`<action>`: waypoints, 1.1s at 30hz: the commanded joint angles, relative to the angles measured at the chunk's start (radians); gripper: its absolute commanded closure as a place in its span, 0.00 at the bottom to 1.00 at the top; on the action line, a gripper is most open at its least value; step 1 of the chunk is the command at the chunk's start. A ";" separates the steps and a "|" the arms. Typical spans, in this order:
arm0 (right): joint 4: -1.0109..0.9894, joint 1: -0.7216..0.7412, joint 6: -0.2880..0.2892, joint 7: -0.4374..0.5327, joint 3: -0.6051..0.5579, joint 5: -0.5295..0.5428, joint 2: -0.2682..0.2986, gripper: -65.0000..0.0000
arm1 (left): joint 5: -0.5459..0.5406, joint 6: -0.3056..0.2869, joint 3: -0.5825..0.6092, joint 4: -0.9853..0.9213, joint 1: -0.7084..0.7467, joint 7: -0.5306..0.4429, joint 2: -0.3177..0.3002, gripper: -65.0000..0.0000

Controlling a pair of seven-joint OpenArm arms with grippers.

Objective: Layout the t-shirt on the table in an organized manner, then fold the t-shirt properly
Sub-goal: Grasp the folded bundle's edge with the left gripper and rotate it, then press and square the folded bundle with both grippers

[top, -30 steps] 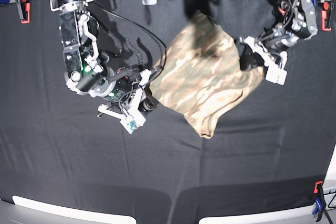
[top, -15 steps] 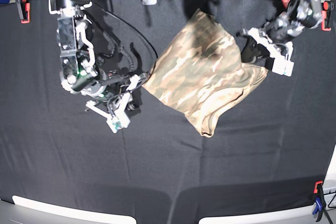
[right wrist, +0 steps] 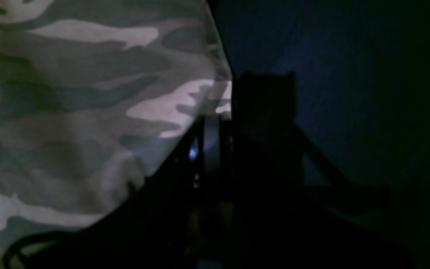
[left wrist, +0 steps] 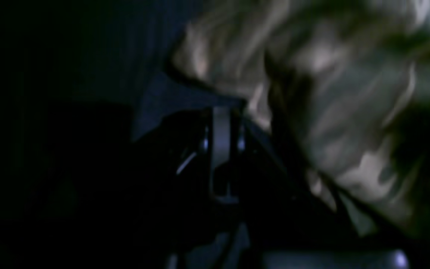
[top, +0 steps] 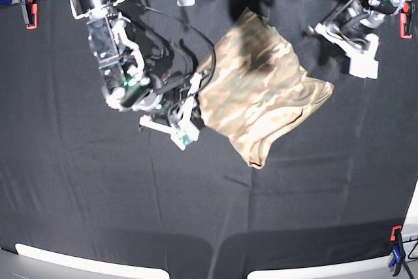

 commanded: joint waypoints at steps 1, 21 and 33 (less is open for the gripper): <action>0.016 -0.005 0.002 0.005 0.002 0.011 0.003 1.00 | -0.008 -0.009 -0.003 0.017 -0.014 -0.020 -0.006 1.00; 0.329 -0.372 0.007 0.034 0.003 -0.061 0.006 1.00 | 0.122 0.132 0.258 0.016 -0.154 -0.006 -0.005 1.00; 0.349 -0.394 -0.105 0.102 0.080 -0.131 0.006 1.00 | 0.121 0.140 0.257 0.020 -0.189 -0.066 -0.006 1.00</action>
